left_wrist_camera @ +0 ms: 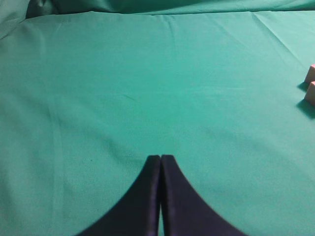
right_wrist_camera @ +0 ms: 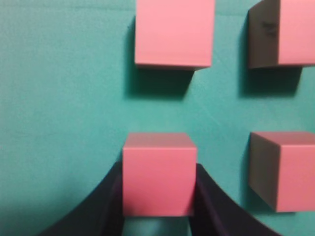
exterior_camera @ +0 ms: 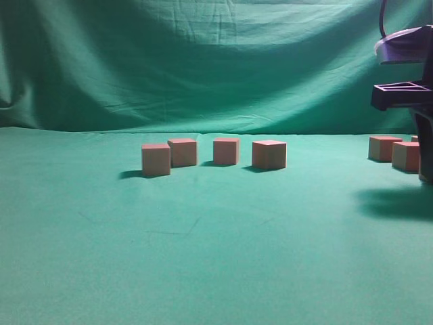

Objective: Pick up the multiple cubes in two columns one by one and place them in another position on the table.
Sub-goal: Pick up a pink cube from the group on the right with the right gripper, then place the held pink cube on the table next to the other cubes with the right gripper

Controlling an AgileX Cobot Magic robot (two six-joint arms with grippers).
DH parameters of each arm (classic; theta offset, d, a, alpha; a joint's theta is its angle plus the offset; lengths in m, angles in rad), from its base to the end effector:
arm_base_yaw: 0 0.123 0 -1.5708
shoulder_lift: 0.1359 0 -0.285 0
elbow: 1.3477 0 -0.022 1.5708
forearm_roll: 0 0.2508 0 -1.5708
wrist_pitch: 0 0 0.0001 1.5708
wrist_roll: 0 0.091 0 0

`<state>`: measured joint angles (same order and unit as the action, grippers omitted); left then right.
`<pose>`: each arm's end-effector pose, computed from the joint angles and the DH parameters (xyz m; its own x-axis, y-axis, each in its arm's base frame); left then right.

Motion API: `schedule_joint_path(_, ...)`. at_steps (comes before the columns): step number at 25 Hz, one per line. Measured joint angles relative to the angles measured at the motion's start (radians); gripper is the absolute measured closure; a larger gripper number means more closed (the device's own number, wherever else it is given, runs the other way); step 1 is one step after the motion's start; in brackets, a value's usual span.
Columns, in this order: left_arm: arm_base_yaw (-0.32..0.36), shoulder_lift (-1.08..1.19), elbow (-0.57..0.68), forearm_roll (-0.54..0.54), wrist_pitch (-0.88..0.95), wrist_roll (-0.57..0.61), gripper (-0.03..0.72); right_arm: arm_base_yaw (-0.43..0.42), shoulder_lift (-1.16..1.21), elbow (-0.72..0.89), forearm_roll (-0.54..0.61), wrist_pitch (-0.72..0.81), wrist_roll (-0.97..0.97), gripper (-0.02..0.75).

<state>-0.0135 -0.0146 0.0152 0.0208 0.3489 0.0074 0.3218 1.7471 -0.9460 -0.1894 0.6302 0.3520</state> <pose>0.0529 -0.0001 0.1774 -0.2589 0.0304 -0.9654 0.0136 0.9995 0.0279 0.2996 0.0892 0.1587 -0.9615 -0.1141 -0.2498 -0.1023 0.9929 -0.0599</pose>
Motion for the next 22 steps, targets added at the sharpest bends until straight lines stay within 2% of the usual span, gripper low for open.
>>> schedule_joint_path(5, 0.0, 0.0, 0.0, 0.0, 0.0, 0.0, 0.688, 0.0, -0.031, 0.0, 0.0, 0.019, 0.001, 0.468)
schedule_joint_path(10, 0.0, 0.0, 0.0, 0.0, 0.0, 0.0, 0.688, 0.0, -0.158, -0.03, 0.039, 0.115, -0.035, 0.468)
schedule_joint_path(13, 0.0, 0.0, 0.0, 0.0, 0.0, 0.0, 0.688, 0.0, -0.251, -0.043, 0.135, 0.177, -0.132, 0.468)
schedule_joint_path(19, 0.0, 0.0, 0.0, 0.0, 0.0, 0.0, 0.688, 0.0, -0.354, -0.046, 0.471, 0.334, -0.438, 0.468)
schedule_joint_path(22, 0.0, 0.0, 0.0, 0.0, 0.0, 0.0, 0.688, 0.018, -0.354, -0.046, 0.58, 0.388, -0.515, 0.468)
